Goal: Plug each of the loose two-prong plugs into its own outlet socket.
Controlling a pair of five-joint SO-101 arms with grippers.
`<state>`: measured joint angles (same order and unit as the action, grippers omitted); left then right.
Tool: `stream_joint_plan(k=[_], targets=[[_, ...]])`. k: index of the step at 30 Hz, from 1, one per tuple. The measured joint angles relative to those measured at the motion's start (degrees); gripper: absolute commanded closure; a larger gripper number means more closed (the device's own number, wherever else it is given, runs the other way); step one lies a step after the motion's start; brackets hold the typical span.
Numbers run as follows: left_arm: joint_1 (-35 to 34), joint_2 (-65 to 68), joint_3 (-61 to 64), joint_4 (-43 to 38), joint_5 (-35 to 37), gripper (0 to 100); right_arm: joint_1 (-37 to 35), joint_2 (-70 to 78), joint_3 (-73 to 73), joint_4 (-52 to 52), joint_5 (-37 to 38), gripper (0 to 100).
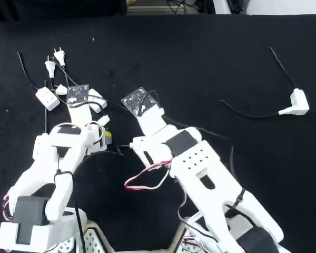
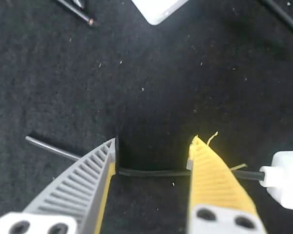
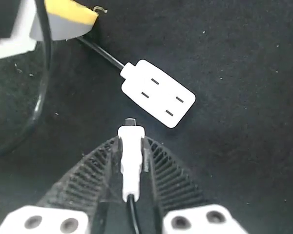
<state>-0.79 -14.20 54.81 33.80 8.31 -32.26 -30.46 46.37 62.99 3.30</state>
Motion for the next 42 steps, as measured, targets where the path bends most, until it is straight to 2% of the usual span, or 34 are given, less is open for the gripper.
stream_joint_plan(k=[8, 14, 19, 28, 33, 42], targets=[[1.7, 0.3, -1.4, 6.4, 0.3, 76, -0.1, 3.0, 0.0, -0.8, 2.0, 98.8], [3.2, 0.3, -1.5, 6.9, -2.9, 76, 3.7, 10.6, -0.7, -3.3, 2.9, 98.8], [5.8, 0.3, -1.6, 6.9, -4.4, 76, 4.7, 11.4, -4.0, -1.8, 2.9, 98.8], [6.4, 0.0, -1.6, 7.7, -5.5, 76, 5.0, 11.8, -4.5, -1.7, 4.9, 98.8], [7.1, -5.2, 0.3, 9.9, -5.5, 76, 7.4, 11.8, -4.5, -2.7, 5.2, 98.8], [7.3, -19.5, 9.3, 6.2, -5.5, 76, 9.1, 11.8, -5.5, -3.3, 5.3, 98.8]])
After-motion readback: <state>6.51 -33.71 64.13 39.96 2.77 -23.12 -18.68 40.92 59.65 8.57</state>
